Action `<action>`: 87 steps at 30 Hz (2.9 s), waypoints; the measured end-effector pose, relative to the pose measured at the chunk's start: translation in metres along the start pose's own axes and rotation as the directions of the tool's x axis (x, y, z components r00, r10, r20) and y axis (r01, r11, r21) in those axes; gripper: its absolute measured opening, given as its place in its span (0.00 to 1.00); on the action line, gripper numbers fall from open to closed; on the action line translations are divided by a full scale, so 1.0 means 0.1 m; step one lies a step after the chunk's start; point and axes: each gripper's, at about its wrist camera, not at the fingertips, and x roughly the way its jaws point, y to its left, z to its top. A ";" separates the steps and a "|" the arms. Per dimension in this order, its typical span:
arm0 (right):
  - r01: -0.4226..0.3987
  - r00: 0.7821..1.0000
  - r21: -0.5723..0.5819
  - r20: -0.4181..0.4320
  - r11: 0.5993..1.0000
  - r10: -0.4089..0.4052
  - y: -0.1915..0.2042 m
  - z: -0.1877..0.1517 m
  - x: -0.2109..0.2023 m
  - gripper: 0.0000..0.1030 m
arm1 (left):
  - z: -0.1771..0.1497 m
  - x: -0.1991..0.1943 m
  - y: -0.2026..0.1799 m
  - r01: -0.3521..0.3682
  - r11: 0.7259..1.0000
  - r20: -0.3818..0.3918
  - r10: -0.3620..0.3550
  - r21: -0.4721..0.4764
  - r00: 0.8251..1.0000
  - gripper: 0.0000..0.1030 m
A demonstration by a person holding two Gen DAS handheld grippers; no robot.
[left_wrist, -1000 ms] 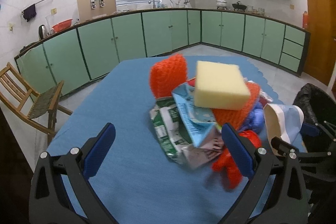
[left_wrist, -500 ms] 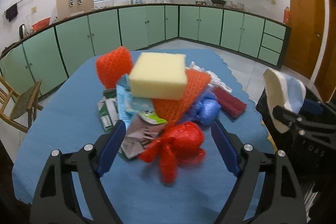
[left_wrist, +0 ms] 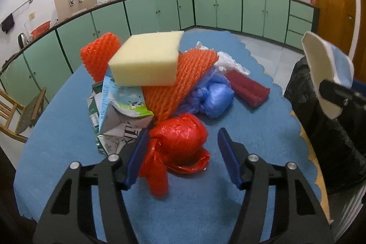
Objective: Collect trash
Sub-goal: 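Grasp the red plastic bag with the left gripper while the right gripper holds the cup, then carry both items over the black bin and open both grippers to drop them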
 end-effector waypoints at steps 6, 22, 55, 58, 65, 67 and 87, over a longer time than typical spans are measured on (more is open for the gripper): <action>0.000 1.000 0.001 -0.001 1.000 0.000 -0.01 0.00 -0.01 0.71 | 0.02 -0.01 0.05 0.022 1.000 -0.001 -0.022 -0.016 1.000 0.29; -0.010 1.000 -0.007 0.002 1.000 0.010 0.03 0.03 -0.18 0.71 | 0.07 -0.27 0.04 0.152 0.988 0.057 -0.152 -0.008 0.987 0.26; 0.039 0.998 0.045 0.039 0.998 -0.041 -0.18 0.14 -0.33 0.71 | 0.42 -0.33 -0.21 0.220 0.975 0.106 -0.219 0.003 0.970 0.31; 0.065 0.996 0.060 0.052 0.996 -0.068 -0.29 0.17 -0.40 0.71 | 0.53 -0.36 -0.33 0.253 0.967 0.122 -0.253 0.015 0.960 0.31; 0.162 0.983 0.125 0.062 0.979 -0.171 -0.74 0.18 -0.56 0.71 | 0.78 -0.41 -0.87 0.357 0.931 0.155 -0.365 0.079 0.918 0.31; 0.194 0.977 0.147 0.057 0.970 -0.204 -0.88 0.15 -0.60 0.71 | 0.85 -0.38 -1.07 0.389 0.916 0.149 -0.400 0.098 0.904 0.31; 0.377 0.924 0.280 -0.052 0.883 -0.378 -1.87 -0.24 -0.63 0.86 | 0.88 -0.08 -2.39 0.551 0.809 0.014 -0.565 0.204 0.825 0.59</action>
